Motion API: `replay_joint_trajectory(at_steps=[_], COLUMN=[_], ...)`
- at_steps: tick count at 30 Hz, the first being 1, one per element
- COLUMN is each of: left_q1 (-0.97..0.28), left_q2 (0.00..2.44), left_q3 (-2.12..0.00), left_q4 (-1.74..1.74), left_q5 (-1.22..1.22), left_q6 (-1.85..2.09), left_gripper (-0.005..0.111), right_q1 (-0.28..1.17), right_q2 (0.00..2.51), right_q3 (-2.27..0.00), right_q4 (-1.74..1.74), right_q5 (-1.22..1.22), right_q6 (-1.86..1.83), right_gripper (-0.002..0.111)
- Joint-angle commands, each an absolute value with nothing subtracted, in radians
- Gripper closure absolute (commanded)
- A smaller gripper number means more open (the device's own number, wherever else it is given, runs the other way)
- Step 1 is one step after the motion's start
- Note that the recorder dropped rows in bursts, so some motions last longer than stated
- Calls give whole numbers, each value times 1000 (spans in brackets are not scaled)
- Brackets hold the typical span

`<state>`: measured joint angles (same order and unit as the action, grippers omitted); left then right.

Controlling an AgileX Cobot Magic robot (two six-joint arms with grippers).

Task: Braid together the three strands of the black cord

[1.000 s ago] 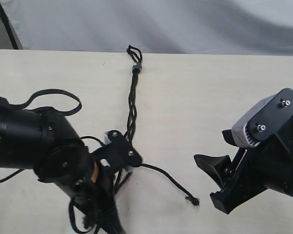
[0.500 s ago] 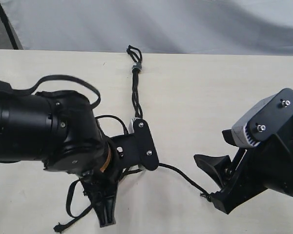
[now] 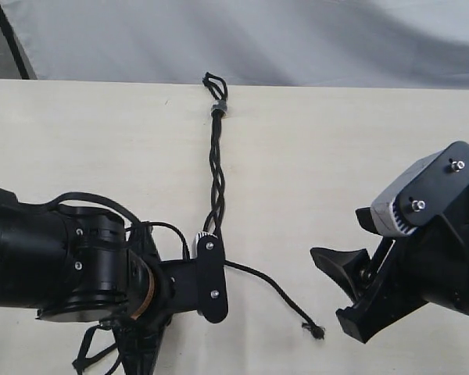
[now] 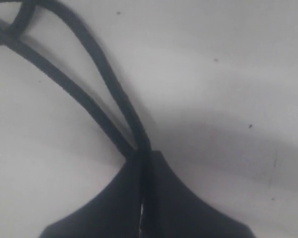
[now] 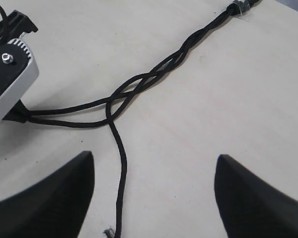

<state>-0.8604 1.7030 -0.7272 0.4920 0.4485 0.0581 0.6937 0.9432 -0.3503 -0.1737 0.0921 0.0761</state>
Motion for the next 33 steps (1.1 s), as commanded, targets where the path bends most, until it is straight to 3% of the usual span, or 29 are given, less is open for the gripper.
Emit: replay_joint_trajectory(at_steps=[1, 10, 20, 27, 33], left_q1=[-848, -677, -663, -762, -899], left_q2=[1696, 1700, 1745, 1743, 1743], left_q3=[-723, -714, -648, -650, -655], left_q4=[574, 554, 462, 242, 205], left_q5=[448, 382, 290, 386, 330], left_q6=[15, -83, -75, 24, 64], left_gripper=[107, 107, 107, 107, 107], right_q1=[688, 688, 688, 688, 688], right_q2=[936, 936, 936, 936, 936], right_q3=[-347, -347, -347, -347, -347], right_q4=[-181, -181, -181, -181, -181], right_q5=[83, 83, 81, 74, 67], right_q6=[73, 73, 73, 75, 75], right_gripper=[43, 43, 43, 43, 43])
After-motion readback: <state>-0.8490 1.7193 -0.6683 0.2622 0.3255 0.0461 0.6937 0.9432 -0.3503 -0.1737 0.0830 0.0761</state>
